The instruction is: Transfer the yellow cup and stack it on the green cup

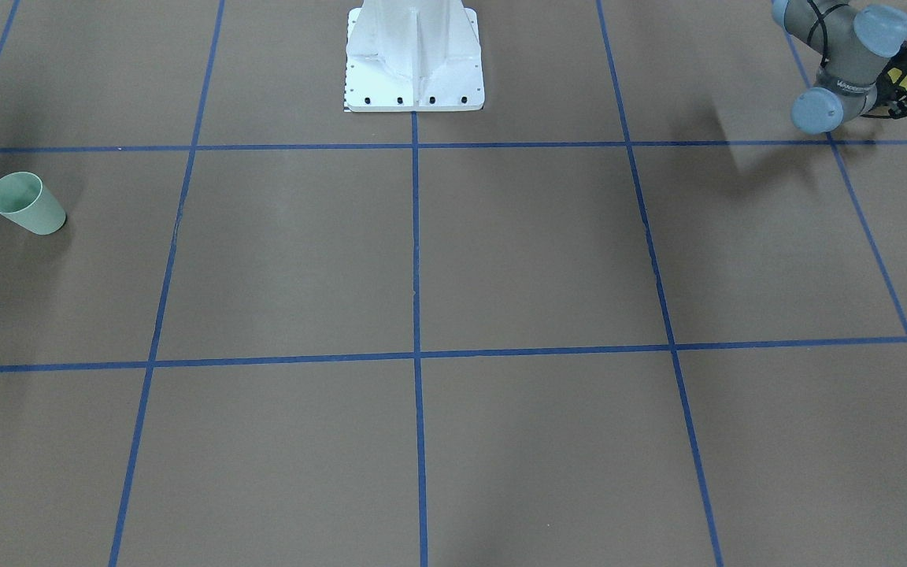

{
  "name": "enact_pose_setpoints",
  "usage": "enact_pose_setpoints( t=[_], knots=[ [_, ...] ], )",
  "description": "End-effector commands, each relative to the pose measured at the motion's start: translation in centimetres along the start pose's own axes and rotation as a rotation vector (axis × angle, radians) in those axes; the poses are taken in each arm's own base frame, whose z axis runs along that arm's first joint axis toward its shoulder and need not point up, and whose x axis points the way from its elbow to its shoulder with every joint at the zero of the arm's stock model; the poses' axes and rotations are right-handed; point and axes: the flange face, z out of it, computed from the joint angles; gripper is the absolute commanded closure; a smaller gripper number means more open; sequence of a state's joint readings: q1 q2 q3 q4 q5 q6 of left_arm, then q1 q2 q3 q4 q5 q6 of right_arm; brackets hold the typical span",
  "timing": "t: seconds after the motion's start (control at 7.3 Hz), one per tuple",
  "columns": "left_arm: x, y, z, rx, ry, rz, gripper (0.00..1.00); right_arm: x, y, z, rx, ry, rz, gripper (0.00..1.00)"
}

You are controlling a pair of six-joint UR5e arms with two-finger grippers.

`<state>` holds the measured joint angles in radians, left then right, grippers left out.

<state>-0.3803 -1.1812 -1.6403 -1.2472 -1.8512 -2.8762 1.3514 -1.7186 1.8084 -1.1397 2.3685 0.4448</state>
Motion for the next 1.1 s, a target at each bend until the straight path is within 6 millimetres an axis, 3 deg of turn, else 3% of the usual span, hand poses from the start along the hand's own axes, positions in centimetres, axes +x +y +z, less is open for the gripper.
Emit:
enact_pose_setpoints(
  t=[0.0,0.55,0.96],
  knots=[
    [0.4,0.2,1.6,0.002,0.001,0.002,0.0,-0.3,0.3,-0.4,0.004,-0.002,-0.005,0.0],
    [0.4,-0.3,2.7,0.015,0.003,-0.021,0.0,-0.7,0.2,-0.6,0.01,-0.005,-0.008,0.0],
    [-0.8,0.4,2.6,0.006,-0.012,-0.031,0.0,-0.9,0.1,-0.9,0.016,-0.006,-0.011,0.0]
  ],
)
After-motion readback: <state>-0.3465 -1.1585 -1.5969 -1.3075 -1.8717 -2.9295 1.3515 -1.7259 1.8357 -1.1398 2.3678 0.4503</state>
